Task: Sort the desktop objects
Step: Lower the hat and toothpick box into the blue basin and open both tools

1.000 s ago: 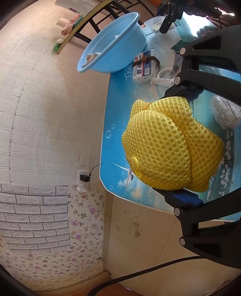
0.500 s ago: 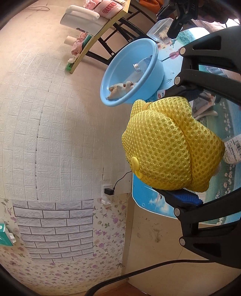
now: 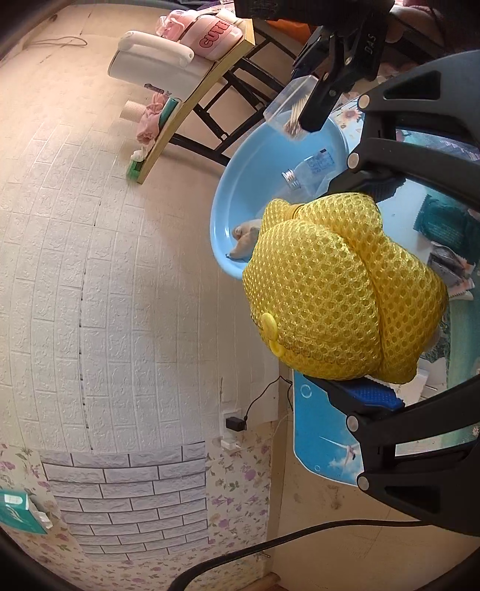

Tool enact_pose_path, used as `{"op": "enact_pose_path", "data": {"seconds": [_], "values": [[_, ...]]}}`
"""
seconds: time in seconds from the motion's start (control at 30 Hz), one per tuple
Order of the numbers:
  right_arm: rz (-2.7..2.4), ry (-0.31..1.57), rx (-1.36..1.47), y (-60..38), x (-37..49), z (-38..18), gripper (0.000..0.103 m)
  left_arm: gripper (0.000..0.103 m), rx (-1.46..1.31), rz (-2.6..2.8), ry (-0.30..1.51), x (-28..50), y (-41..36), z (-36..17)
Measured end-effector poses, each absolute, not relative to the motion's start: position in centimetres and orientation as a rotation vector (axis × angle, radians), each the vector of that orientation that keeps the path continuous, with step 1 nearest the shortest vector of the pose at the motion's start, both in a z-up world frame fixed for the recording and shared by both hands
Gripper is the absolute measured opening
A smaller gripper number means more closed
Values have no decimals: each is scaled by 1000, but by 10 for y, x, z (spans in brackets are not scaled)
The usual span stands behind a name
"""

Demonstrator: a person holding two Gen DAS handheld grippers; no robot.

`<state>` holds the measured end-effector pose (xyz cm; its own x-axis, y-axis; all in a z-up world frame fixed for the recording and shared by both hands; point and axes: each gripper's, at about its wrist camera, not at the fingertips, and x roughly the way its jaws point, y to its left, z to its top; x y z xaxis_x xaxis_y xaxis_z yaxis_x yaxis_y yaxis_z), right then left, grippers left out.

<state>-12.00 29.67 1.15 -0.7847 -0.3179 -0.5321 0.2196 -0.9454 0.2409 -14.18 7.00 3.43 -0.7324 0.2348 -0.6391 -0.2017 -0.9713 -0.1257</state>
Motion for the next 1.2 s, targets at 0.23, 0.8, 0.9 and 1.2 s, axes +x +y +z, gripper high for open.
{"op": "enact_pose_path", "data": {"seconds": [0.23, 0.8, 0.9, 1.2], "values": [[-2716, -339, 902, 306, -149, -4, 95, 76, -991, 2737, -13, -172, 109, 48], [-2684, -351, 864, 340, -153, -26, 95, 78, -1044, 2701, 14, -204, 175, 35], [-2671, -339, 843, 340, -152, -27, 95, 78, -1047, 2684, 9, -207, 184, 29], [-2650, -326, 811, 342, -150, -28, 96, 82, -1072, 2643, 51, -215, 200, 24]]}}
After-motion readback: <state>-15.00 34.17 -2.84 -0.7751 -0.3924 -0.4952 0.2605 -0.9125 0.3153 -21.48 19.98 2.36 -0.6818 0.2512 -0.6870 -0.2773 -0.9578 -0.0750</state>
